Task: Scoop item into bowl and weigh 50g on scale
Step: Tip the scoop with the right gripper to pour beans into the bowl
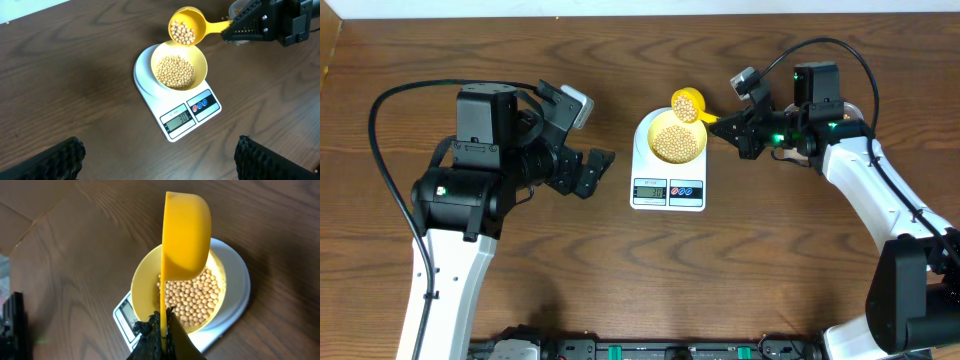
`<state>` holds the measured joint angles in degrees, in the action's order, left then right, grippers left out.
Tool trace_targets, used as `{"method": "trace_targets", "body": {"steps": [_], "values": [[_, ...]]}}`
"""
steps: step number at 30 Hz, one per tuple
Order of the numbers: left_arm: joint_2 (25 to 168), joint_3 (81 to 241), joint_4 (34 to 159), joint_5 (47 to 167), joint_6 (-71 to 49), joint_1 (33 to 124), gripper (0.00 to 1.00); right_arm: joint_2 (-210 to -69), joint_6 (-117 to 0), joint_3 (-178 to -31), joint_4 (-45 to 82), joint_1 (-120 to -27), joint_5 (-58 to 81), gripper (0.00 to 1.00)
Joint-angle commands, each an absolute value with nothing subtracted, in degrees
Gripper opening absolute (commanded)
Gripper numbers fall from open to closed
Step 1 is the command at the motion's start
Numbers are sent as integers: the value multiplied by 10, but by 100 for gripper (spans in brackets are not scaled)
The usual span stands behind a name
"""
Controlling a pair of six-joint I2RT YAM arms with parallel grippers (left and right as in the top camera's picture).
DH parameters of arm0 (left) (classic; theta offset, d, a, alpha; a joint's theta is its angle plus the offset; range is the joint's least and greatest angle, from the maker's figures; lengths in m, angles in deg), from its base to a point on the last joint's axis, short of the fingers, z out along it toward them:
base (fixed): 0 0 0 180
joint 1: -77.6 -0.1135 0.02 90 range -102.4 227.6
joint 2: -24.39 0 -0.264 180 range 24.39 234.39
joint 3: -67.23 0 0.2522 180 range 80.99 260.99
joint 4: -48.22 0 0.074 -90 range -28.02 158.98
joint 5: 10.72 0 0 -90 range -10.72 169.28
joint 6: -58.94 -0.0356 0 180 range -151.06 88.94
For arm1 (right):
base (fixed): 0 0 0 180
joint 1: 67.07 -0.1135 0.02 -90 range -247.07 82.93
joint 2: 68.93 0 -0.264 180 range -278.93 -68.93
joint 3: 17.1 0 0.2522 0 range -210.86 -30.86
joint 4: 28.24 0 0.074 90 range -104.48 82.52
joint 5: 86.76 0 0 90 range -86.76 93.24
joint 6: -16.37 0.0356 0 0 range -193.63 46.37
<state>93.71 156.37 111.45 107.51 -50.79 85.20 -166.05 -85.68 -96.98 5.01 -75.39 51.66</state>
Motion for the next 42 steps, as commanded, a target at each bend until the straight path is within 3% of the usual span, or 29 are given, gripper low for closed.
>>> {"method": "trace_targets", "body": {"steps": [1,17,42], "values": [[936,1562,1115,1082,-507,850,98,-1664,-893,-967,51,-759,511,1],[936,1562,1115,1082,-507,850,97,-1664,-994,-967,98,-759,511,1],[936,1562,1115,1082,-507,850,98,-1664,-1005,-967,98,-761,499,1]]}}
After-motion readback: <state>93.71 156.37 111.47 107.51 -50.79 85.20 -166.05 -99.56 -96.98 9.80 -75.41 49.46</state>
